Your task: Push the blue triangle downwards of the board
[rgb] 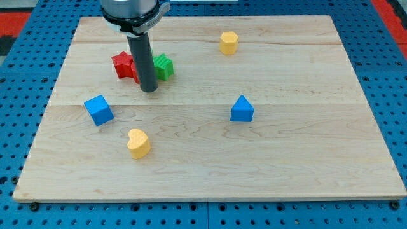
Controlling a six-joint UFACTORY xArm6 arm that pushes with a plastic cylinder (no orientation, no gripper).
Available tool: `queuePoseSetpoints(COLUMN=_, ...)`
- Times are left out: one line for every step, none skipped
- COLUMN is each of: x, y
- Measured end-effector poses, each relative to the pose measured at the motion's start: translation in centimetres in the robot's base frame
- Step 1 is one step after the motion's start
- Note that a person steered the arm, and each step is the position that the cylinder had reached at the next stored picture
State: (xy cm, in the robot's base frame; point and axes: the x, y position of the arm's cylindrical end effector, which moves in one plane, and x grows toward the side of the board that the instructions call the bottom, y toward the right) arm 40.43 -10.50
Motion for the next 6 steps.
queuePoseSetpoints(x=0.0, y=0.0)
queuePoseSetpoints(x=0.0, y=0.0)
queuePoseSetpoints(x=0.0, y=0.0)
queuePoseSetpoints(x=0.0, y=5.2)
queuePoseSetpoints(x=-0.7, y=12.1)
queuePoseSetpoints(x=-3.0, y=18.1)
